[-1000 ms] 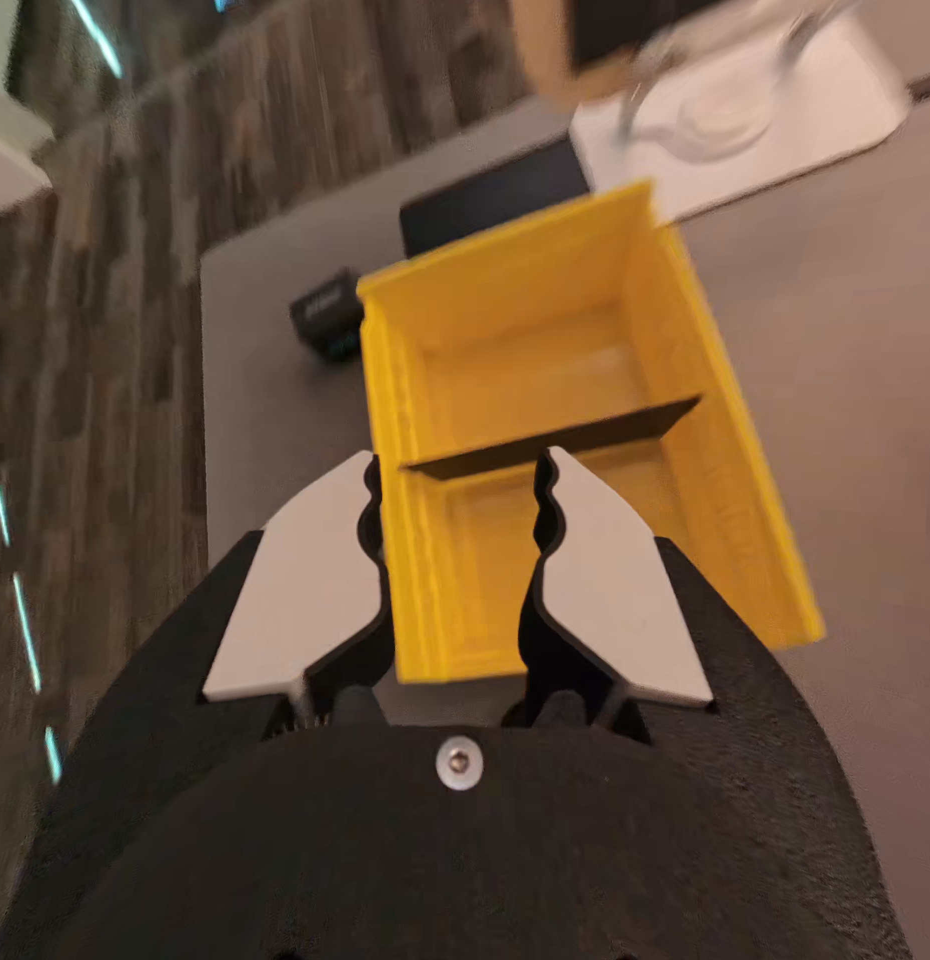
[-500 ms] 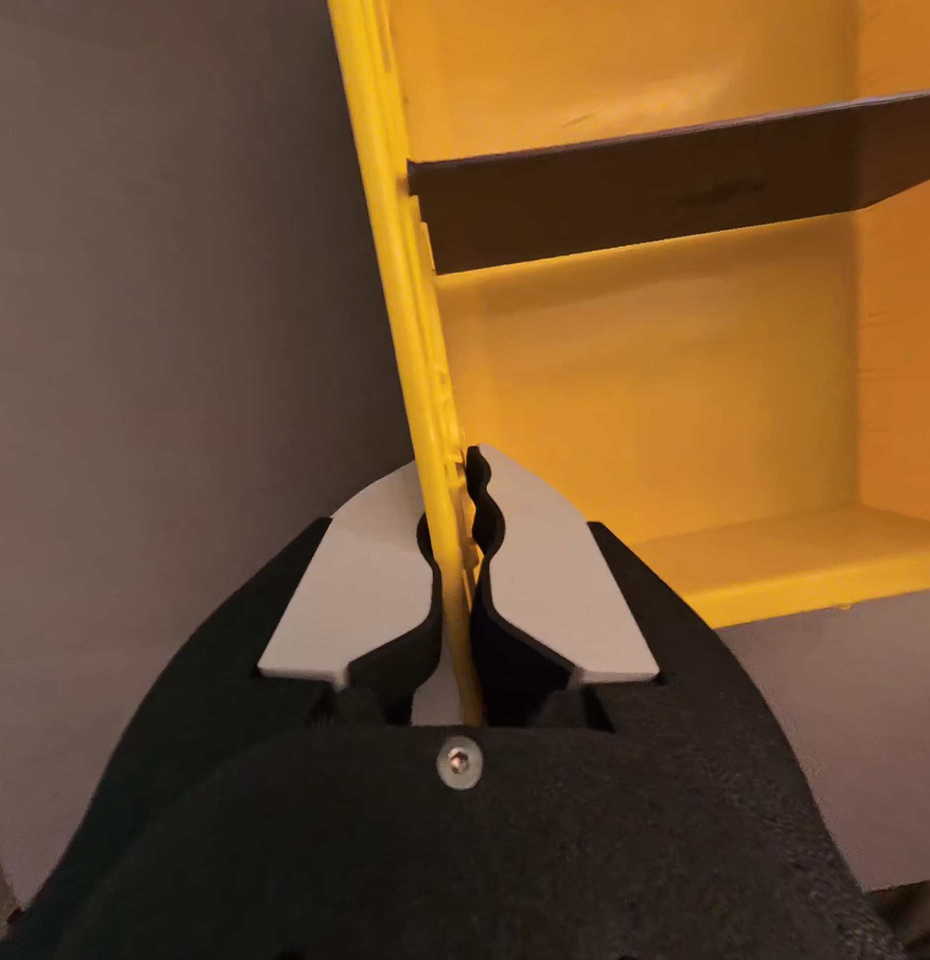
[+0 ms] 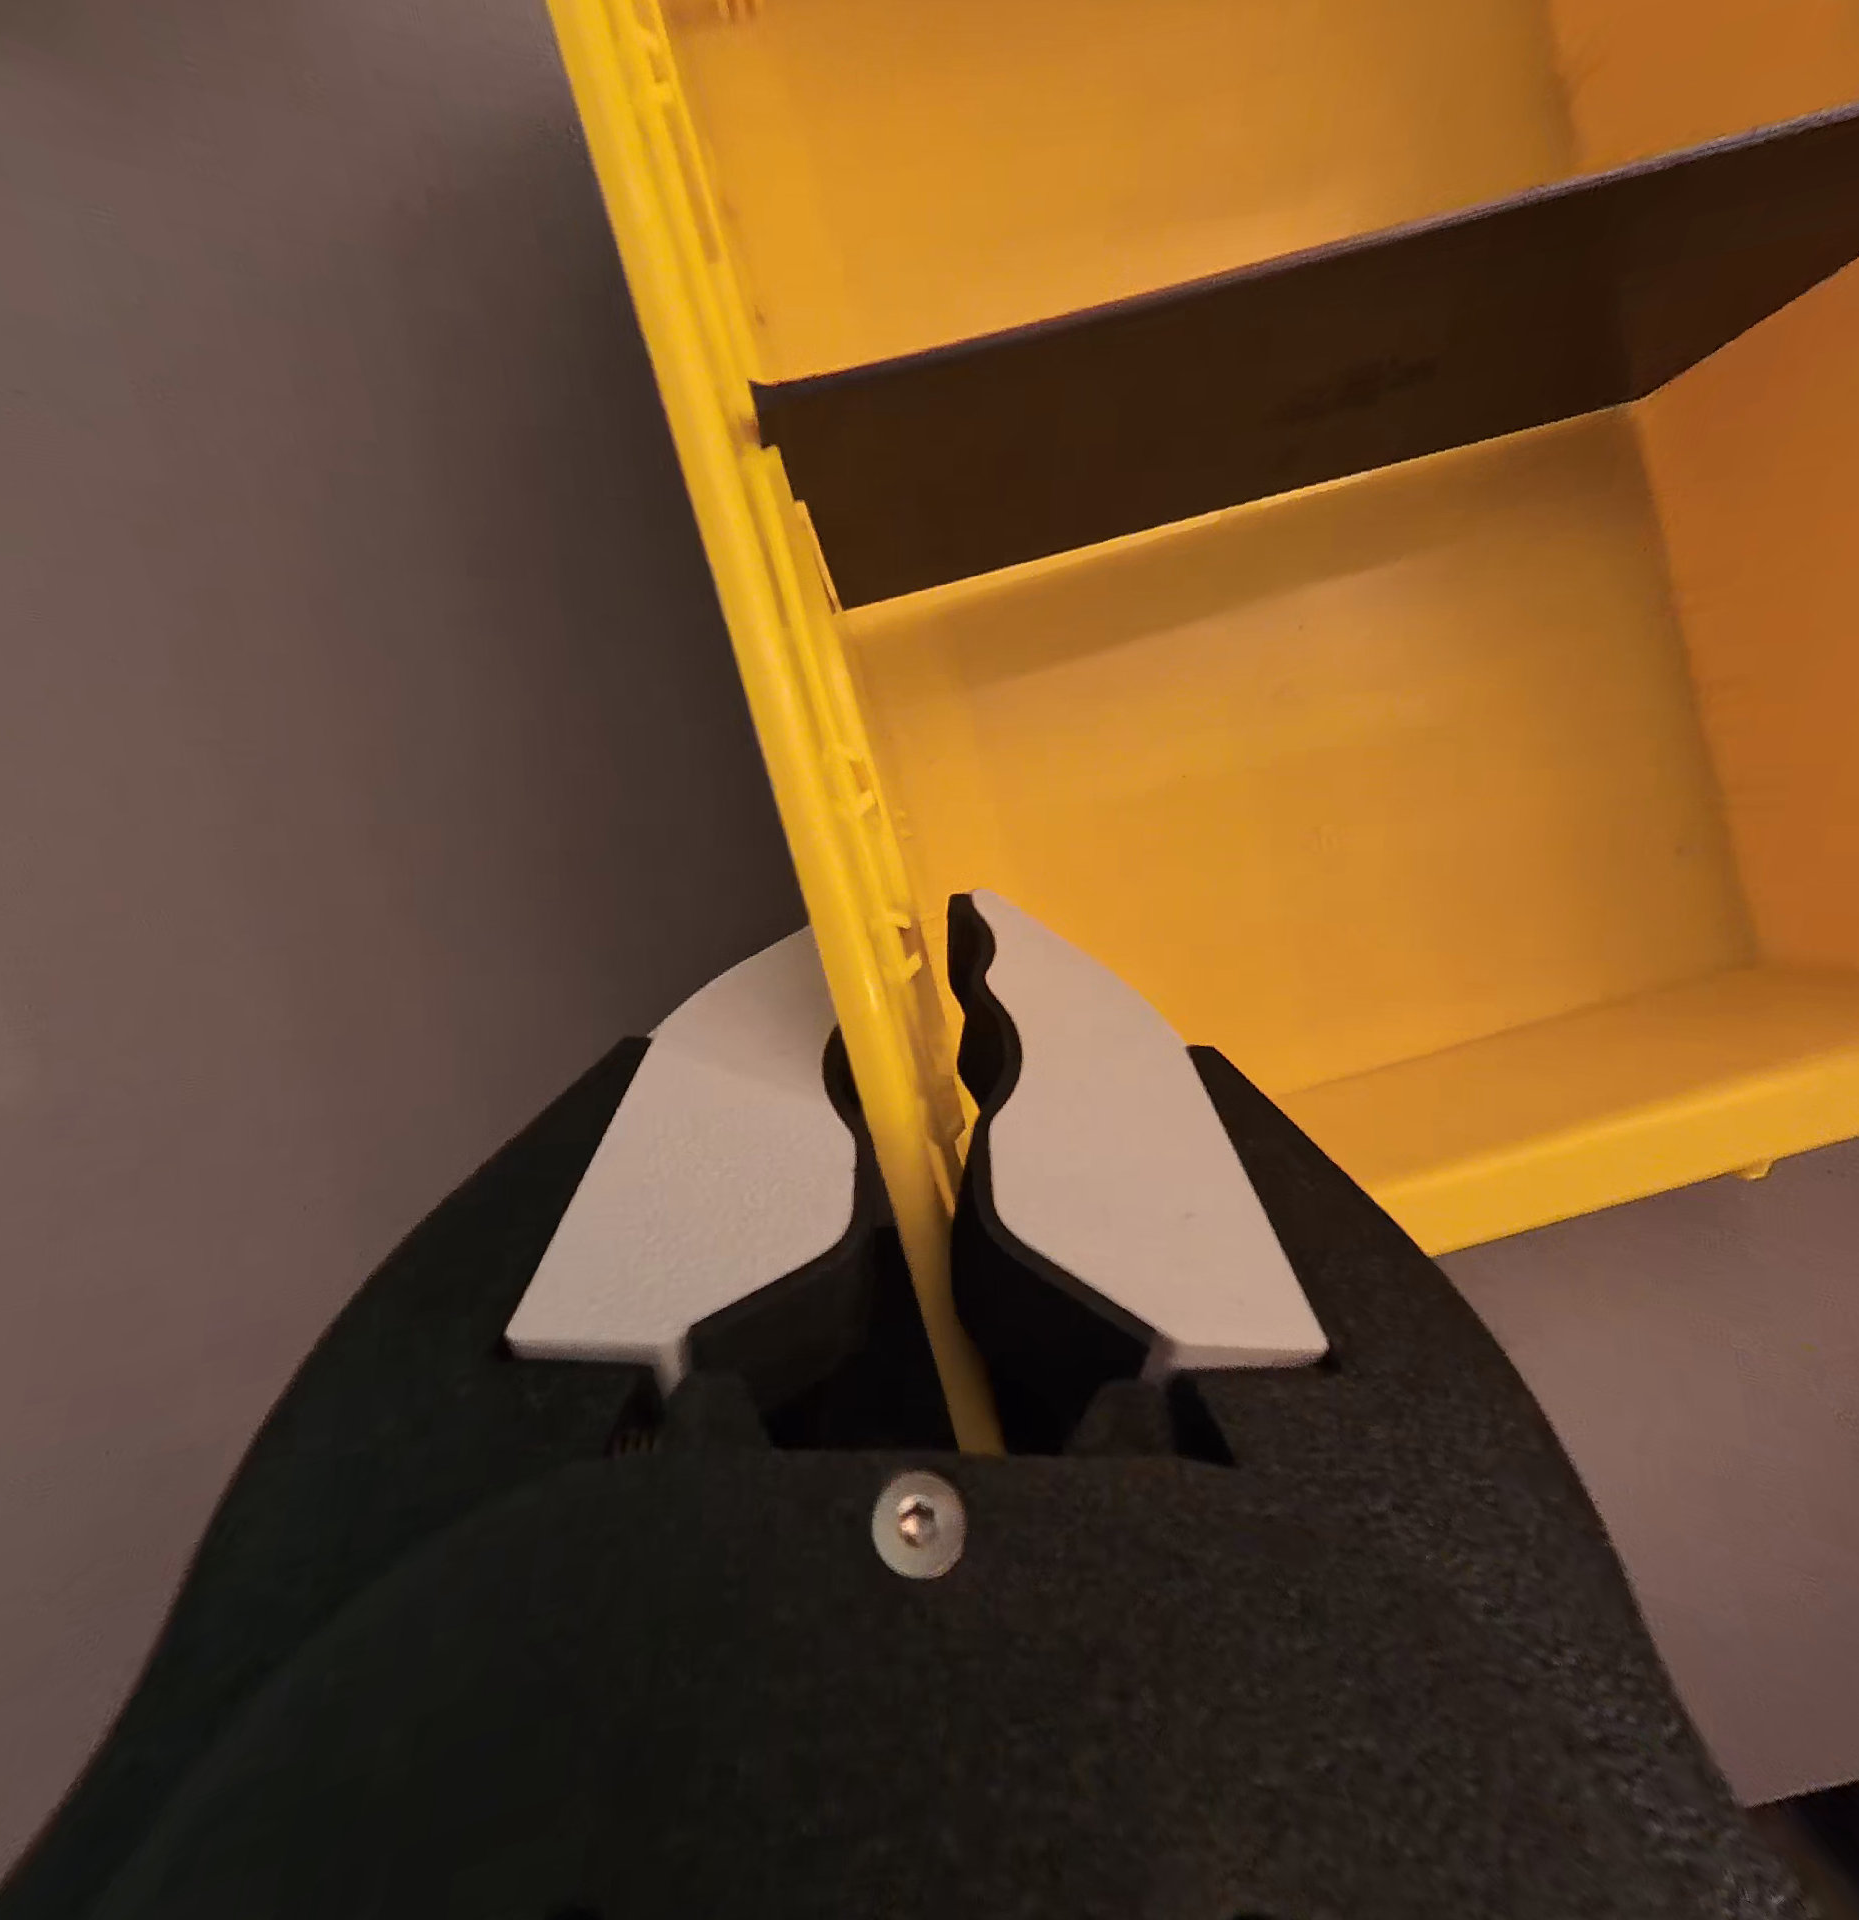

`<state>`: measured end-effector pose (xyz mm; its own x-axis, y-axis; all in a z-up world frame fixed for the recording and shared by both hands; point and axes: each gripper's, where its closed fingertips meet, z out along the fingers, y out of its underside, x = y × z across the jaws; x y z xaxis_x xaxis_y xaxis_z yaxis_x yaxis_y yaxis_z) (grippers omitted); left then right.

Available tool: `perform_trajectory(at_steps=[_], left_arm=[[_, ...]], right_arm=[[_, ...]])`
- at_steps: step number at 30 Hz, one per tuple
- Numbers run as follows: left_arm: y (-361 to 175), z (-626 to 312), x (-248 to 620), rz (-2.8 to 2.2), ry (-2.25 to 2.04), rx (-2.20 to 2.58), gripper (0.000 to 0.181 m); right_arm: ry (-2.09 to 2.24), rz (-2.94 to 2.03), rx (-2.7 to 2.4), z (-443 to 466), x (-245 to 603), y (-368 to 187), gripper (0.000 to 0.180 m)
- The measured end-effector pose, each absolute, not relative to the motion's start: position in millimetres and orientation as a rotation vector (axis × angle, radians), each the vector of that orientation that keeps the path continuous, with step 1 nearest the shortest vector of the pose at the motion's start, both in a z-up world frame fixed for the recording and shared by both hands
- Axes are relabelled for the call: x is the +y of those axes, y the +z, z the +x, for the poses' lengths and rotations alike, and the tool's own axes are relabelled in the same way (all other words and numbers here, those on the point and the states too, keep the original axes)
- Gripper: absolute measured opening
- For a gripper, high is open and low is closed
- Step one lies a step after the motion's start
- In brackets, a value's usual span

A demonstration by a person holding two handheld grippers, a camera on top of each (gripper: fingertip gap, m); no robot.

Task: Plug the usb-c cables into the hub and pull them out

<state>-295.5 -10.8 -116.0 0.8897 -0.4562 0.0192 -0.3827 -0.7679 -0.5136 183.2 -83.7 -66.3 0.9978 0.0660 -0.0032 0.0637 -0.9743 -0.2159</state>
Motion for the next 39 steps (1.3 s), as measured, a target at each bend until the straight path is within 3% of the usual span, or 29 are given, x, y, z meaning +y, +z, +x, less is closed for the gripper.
perform_trajectory(at_steps=[4,7,8,11,14,18,27,29,33,36,39], left_arm=[[-115,-293,-10,-2.486,-0.293,0.584,0.027],[-103,-293,-3,-2.378,-0.351,0.529,0.041],[-98,-293,-2,-2.351,-0.375,0.517,0.042],[-75,-299,3,-2.226,-0.411,0.442,0.048],[-56,-302,3,-2.103,-0.462,0.385,0.044],[-50,-299,-1,-2.057,-0.524,0.389,0.042],[-46,-285,-8,-2.019,-0.509,0.465,0.042],[-46,-285,-8,-2.018,-0.493,0.473,0.042],[-42,-291,-13,-2.009,-0.509,0.446,0.046],[-20,-312,-27,-1.973,-0.671,0.286,0.092],[29,-331,-54,-1.823,-0.93,0.217,0.095]], right_arm=[[-0.043,-2.391,0.01,132,-65,53,0.024],[0.298,-1.832,-0.516,-31,-51,118,0.016],[0.363,-1.909,-0.571,-64,-41,97,0.009],[0.341,-2.345,-0.553,-91,-9,14,0.017],[0.317,-2.516,-0.447,-93,5,-18,0.032],[0.371,-2.717,-0.329,-102,-1,-49,0.039],[0.308,-2.985,-0.132,-103,-14,-113,0.028],[0.308,-3.009,-0.117,-107,-12,-121,0.01],[0.414,-3.064,-0.066,-111,-5,-115,0.007],[0.422,-3.094,-0.174,-112,3,-86,0.007],[0.435,-3.076,-0.236,-98,12,-41,0.007]])
